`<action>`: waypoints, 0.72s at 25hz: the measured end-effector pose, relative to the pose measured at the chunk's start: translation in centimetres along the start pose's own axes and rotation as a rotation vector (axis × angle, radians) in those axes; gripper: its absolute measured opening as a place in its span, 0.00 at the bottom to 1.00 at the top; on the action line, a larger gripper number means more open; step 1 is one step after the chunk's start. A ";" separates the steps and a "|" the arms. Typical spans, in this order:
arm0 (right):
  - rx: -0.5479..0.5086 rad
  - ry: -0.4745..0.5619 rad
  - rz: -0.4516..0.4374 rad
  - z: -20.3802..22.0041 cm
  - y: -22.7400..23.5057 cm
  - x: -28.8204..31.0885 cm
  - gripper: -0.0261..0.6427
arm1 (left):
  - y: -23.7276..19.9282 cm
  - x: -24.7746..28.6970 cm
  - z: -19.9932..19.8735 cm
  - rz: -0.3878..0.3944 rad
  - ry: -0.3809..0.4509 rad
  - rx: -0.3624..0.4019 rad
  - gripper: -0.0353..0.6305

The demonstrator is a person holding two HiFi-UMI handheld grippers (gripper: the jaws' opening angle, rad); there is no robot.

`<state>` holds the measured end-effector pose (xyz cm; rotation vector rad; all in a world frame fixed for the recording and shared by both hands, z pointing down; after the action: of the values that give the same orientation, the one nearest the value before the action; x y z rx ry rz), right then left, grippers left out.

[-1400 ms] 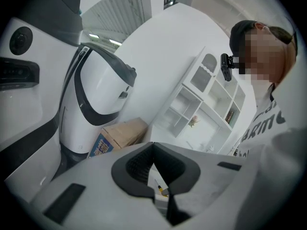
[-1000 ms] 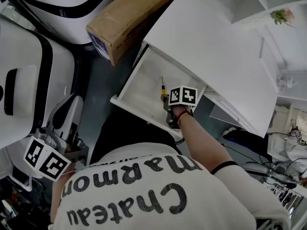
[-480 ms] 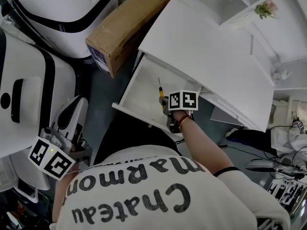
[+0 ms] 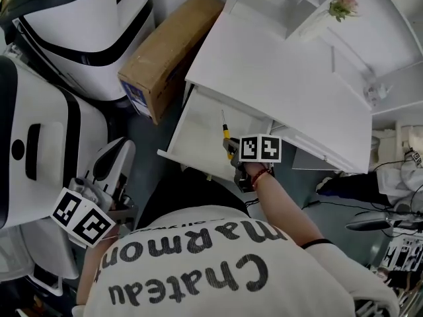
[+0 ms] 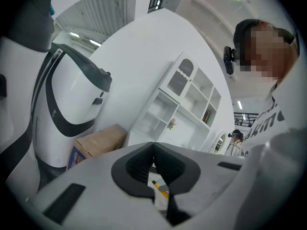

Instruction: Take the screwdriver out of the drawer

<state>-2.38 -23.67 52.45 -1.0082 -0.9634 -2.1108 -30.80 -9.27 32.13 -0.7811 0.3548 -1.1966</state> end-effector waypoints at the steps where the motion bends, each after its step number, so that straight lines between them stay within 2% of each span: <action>1: 0.001 0.012 -0.002 0.0 -0.2 -0.4 0.18 | 0.2 0.0 0.0 0.008 -0.002 0.002 0.09; 8: 0.022 0.107 -0.026 -0.3 -1.9 -3.4 0.18 | 2.1 0.2 -0.7 0.070 0.008 0.041 0.09; 18: 0.076 0.291 -0.107 -2.0 -6.4 -7.9 0.18 | 4.8 0.1 -1.5 0.151 0.020 0.082 0.09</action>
<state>-3.79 -20.14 42.85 -0.6017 -0.9583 -2.2136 -28.40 -9.17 27.76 -0.6601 0.3725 -1.0716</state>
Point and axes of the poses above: the fingertips, and each gripper's own axes: x forward along the fingers, y to its right, z out of its underside, the point moved 6 cm from there along -x, backward along the fingers, and after that the axes turned 14 degrees about -x, right-handed, at the moved point
